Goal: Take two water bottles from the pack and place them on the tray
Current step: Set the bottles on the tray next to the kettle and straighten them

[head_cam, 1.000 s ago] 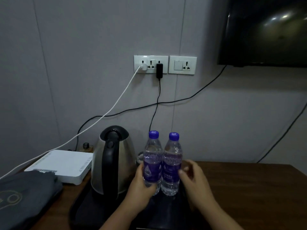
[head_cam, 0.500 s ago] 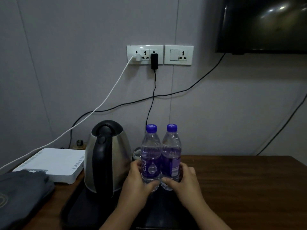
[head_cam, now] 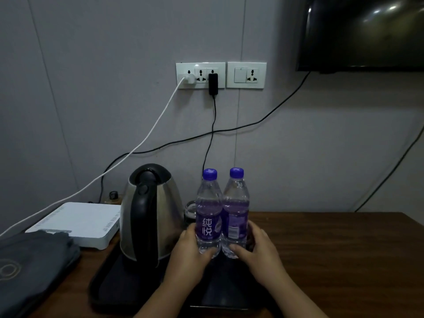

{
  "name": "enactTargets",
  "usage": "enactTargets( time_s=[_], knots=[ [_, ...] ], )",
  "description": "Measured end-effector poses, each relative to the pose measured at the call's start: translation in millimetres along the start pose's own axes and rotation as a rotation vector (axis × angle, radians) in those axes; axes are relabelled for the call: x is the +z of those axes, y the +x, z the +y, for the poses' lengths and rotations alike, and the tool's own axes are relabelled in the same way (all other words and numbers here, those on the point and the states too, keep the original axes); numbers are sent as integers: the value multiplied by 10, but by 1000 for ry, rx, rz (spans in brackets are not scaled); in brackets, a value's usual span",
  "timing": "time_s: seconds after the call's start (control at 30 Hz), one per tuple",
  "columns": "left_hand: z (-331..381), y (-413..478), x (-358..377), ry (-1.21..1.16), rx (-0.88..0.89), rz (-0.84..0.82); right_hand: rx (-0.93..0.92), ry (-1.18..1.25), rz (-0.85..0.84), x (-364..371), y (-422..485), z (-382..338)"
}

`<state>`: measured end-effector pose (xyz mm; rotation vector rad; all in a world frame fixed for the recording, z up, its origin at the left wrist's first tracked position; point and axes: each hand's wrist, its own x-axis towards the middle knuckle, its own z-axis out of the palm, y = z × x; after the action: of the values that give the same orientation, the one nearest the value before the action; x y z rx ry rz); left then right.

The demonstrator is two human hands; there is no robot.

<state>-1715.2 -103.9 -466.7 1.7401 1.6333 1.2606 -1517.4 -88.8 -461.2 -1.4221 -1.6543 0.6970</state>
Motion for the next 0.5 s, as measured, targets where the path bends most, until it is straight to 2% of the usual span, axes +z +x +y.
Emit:
enactTargets(
  time_s=[0.1,0.3,0.5],
  knots=[
    [57,-17,3,84,19,54,4,-13,31,56,25,-17],
    [54,-30,-16,81,-5,20,-34,-72,-28,30,1,22],
    [15,-17,-26,34,-66,33,1,-69,27,81,14,-3]
  ],
)
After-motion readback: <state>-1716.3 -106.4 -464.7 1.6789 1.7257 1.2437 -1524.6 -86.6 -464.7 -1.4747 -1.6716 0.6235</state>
